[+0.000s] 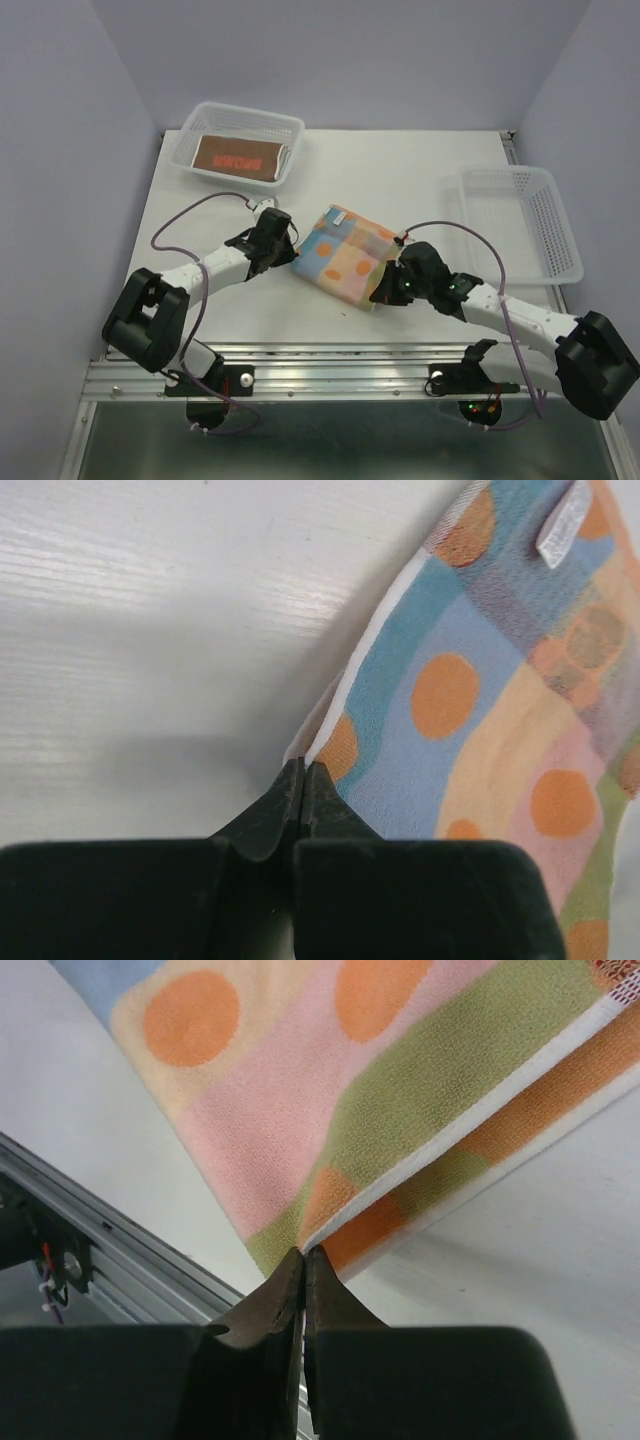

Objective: Fold and stack the towels
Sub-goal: Fold the towel, then neatly place the folded towel into the bin

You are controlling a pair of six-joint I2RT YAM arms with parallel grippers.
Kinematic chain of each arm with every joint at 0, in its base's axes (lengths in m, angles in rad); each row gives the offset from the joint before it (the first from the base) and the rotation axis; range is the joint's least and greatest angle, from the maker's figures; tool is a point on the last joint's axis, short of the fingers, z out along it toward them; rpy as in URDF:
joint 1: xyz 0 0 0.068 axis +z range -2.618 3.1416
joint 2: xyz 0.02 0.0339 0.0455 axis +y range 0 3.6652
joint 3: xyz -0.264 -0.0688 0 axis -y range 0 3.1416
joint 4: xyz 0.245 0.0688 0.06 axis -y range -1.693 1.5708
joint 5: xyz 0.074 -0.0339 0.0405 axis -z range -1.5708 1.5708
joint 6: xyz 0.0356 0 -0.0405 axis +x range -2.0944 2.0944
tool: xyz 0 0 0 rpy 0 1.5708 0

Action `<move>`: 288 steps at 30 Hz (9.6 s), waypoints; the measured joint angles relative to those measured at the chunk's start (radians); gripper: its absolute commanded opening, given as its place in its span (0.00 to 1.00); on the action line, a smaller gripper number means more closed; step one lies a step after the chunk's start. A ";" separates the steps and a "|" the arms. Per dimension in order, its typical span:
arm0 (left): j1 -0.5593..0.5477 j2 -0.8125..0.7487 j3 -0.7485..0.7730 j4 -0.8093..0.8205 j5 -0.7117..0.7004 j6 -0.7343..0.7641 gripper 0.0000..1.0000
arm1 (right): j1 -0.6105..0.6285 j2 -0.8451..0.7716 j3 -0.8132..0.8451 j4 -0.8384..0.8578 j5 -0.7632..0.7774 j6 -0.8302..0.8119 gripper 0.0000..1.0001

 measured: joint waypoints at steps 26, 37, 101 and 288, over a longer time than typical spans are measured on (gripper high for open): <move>-0.055 0.121 0.322 -0.059 -0.108 -0.038 0.00 | -0.010 -0.109 0.148 -0.182 0.137 -0.005 0.01; -0.060 0.378 0.610 -0.064 -0.107 0.014 0.00 | -0.132 -0.001 0.196 -0.169 0.299 -0.021 0.01; 0.032 0.689 0.832 -0.029 0.227 0.709 0.88 | -0.383 -0.085 0.110 -0.075 0.047 -0.105 1.00; -0.102 0.286 0.444 -0.068 -0.154 0.420 0.00 | -0.178 -0.073 0.318 -0.036 0.489 -0.131 1.00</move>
